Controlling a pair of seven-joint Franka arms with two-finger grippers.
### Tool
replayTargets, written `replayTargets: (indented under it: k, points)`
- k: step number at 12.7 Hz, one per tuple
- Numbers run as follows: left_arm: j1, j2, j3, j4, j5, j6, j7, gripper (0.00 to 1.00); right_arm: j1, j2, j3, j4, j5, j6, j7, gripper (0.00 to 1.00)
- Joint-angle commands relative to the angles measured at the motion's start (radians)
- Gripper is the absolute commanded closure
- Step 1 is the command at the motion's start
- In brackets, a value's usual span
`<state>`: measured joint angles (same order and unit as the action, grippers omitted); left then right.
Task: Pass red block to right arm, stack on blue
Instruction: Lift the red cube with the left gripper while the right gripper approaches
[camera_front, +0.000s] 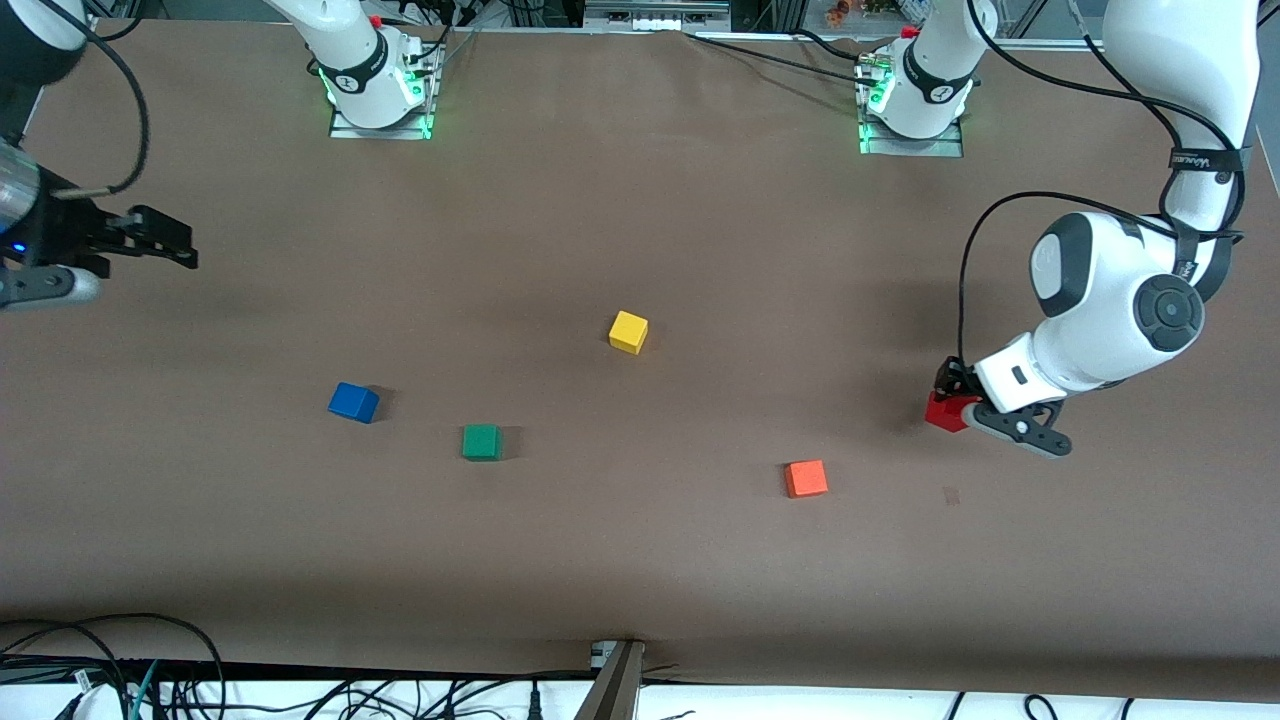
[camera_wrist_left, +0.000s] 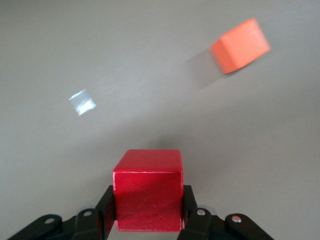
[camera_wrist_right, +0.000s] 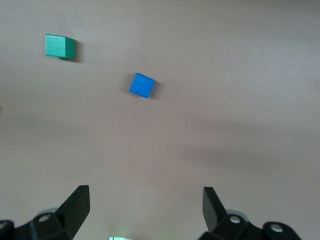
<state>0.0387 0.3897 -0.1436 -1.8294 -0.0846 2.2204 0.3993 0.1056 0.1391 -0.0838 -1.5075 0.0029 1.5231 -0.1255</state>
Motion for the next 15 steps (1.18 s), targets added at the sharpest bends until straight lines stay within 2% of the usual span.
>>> replayTargets:
  k: [1, 3, 6, 10, 12, 15]
  points:
    - [0.009, 0.0, -0.08, 0.032, -0.024, -0.019, 0.102, 1.0, 0.002, 0.019, -0.001, 0.015, 0.061, -0.003, -0.003, 0.0]
    - [0.01, 0.0, -0.12, 0.041, -0.099, -0.018, 0.188, 1.0, -0.012, 0.046, -0.007, 0.015, 0.165, -0.003, -0.013, 0.0]
    - [0.01, 0.012, -0.123, 0.065, -0.361, -0.015, 0.477, 1.0, -0.02, 0.073, -0.01, 0.01, 0.287, -0.014, -0.016, 0.0]
    - [0.02, 0.051, -0.123, 0.087, -0.694, -0.016, 0.945, 1.0, -0.021, 0.135, -0.01, 0.006, 0.533, -0.015, -0.016, 0.0]
    - [0.004, 0.054, -0.126, 0.087, -0.824, -0.022, 1.083, 1.0, -0.02, 0.183, -0.008, 0.003, 0.655, -0.02, -0.02, 0.0]
    - [0.007, 0.087, -0.175, 0.087, -1.061, -0.06, 1.26, 1.0, -0.02, 0.264, -0.008, -0.005, 0.834, -0.043, -0.083, 0.0]
